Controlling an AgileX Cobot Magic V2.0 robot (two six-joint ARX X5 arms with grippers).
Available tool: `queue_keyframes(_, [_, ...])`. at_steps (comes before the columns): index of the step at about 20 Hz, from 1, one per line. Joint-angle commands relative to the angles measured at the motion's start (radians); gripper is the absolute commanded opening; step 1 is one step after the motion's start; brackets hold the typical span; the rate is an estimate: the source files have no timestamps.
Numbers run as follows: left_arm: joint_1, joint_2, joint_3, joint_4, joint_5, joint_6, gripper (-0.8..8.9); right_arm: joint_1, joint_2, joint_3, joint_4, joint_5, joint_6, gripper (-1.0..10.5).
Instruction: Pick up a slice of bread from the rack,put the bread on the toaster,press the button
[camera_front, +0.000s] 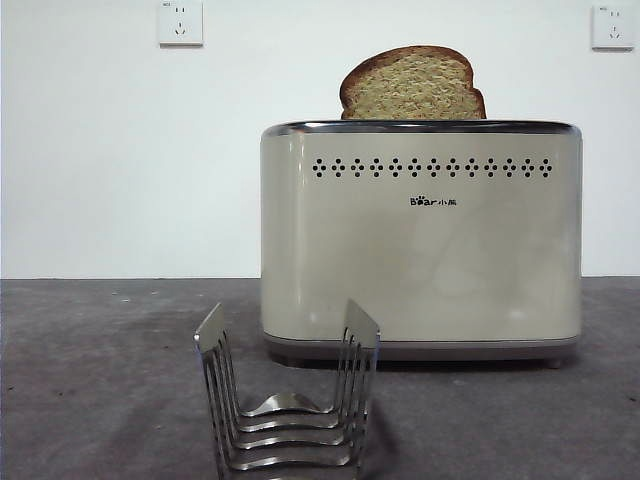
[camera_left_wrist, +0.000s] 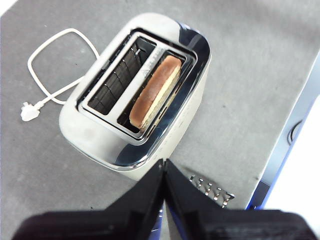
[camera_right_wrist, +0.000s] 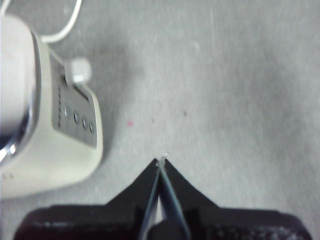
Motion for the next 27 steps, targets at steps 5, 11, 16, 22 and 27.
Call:
queue_keyframes(5, [0.010, -0.060, 0.000, 0.003, 0.003, -0.020, -0.08, -0.002, 0.010, -0.002, 0.087, -0.103, 0.060, 0.0])
queue_keyframes(11, [0.012, -0.147, -0.051, 0.003, 0.003, -0.026, -0.08, -0.089, 0.105, -0.002, 0.249, -0.350, 0.082, 0.0])
queue_keyframes(16, [0.042, -0.227, -0.222, 0.003, -0.004, -0.117, -0.08, -0.283, 0.327, -0.002, 0.407, -0.819, 0.109, -0.1])
queue_keyframes(22, [0.076, -0.249, -0.330, 0.003, -0.004, -0.156, -0.08, -0.293, 0.575, -0.002, 0.476, -0.960, 0.094, -0.1])
queue_keyframes(27, [0.079, -0.249, -0.330, 0.003, -0.004, -0.163, -0.08, -0.293, 0.642, -0.002, 0.513, -1.051, 0.093, -0.1])
